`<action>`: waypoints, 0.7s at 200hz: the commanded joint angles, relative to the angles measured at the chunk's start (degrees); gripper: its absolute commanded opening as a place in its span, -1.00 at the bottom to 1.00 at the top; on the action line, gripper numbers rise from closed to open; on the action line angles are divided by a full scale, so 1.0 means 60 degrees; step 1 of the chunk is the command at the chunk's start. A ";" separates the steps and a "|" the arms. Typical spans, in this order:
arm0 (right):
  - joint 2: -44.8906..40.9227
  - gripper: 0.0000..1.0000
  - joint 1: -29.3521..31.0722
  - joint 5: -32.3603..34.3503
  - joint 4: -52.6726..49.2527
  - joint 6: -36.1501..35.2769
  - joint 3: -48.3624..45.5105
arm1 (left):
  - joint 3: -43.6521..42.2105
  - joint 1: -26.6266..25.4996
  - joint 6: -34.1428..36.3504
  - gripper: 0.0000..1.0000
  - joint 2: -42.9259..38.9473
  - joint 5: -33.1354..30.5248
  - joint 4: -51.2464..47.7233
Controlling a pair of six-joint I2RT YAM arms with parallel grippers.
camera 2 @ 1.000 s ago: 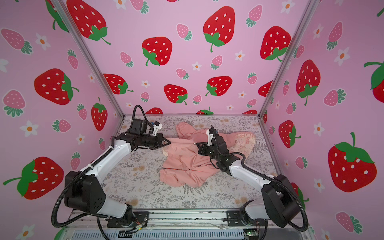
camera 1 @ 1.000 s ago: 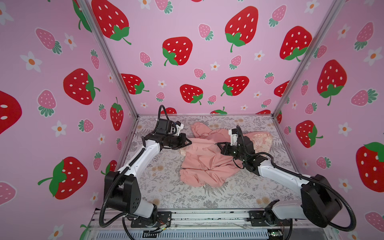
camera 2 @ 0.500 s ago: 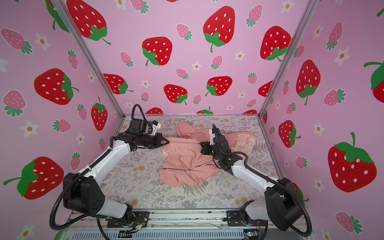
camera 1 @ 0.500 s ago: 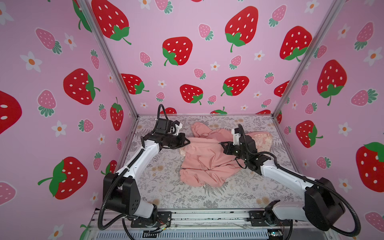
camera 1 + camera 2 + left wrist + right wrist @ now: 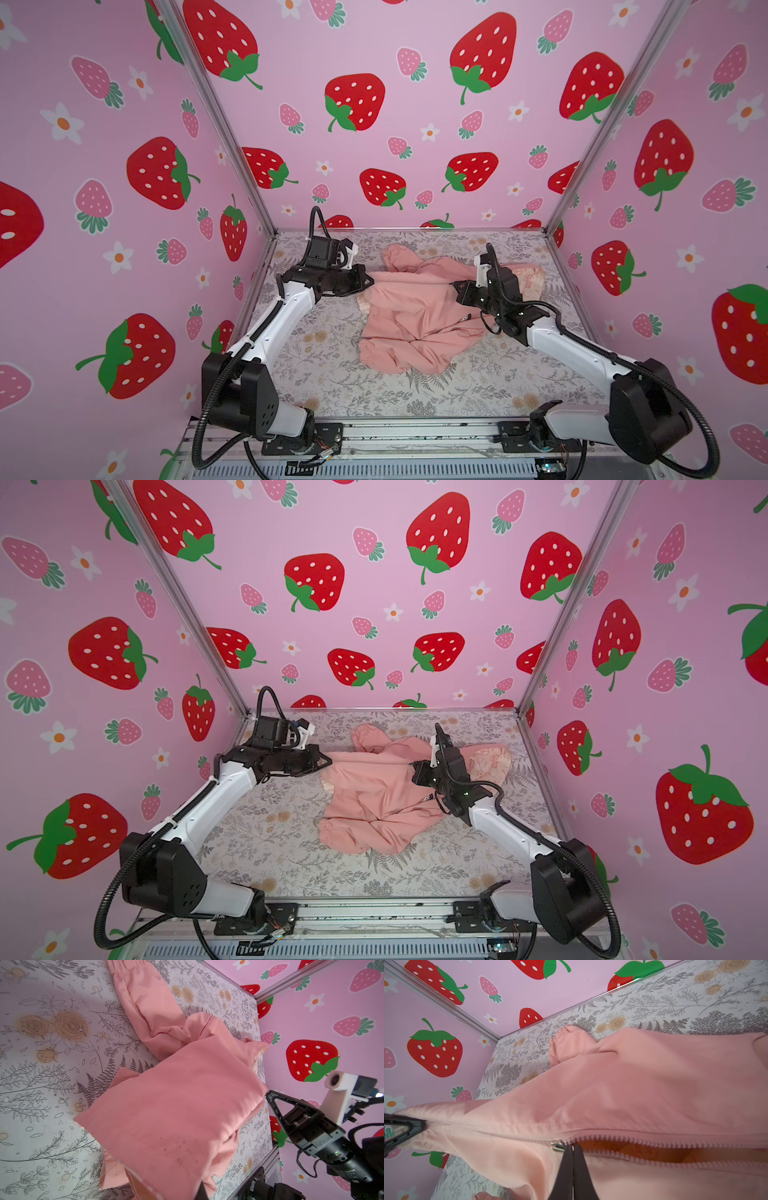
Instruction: Zip up the jacket
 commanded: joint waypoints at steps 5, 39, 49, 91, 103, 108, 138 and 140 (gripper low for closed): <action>-0.0266 -1.00 -0.0328 0.0433 -0.0449 -0.0158 0.0166 | 0.0358 0.0268 0.0014 -1.00 -0.0236 -0.0650 -0.0194; -0.0291 -1.00 -0.0585 0.0391 -0.0569 -0.0205 0.0162 | 0.0407 0.0451 -0.0058 -1.00 -0.0267 -0.0809 -0.0176; -0.0281 -1.00 -0.0673 0.0362 -0.0597 -0.0204 0.0164 | 0.0426 0.0524 -0.0076 -1.00 -0.0256 -0.0845 -0.0180; -0.0251 -1.00 -0.1137 0.0189 -0.0754 -0.0312 0.0277 | 0.0676 0.0818 -0.0102 -1.00 -0.0164 -0.1014 -0.0235; -0.0253 -1.00 -0.1287 0.0116 -0.0778 -0.0345 0.0310 | 0.0744 0.0902 -0.0083 -1.00 -0.0145 -0.1055 -0.0244; -0.0258 -1.00 -0.1346 0.0073 -0.0792 -0.0372 0.0326 | 0.0770 0.0923 -0.0075 -1.00 -0.0120 -0.1054 -0.0252; -0.0274 -1.00 -0.1695 -0.0047 -0.0926 -0.0458 0.0404 | 0.0927 0.1038 -0.0027 -1.00 -0.0075 -0.1124 -0.0329; -0.0278 -1.00 -0.1725 -0.0049 -0.0937 -0.0471 0.0409 | 0.0933 0.1044 -0.0019 -1.00 -0.0083 -0.1132 -0.0329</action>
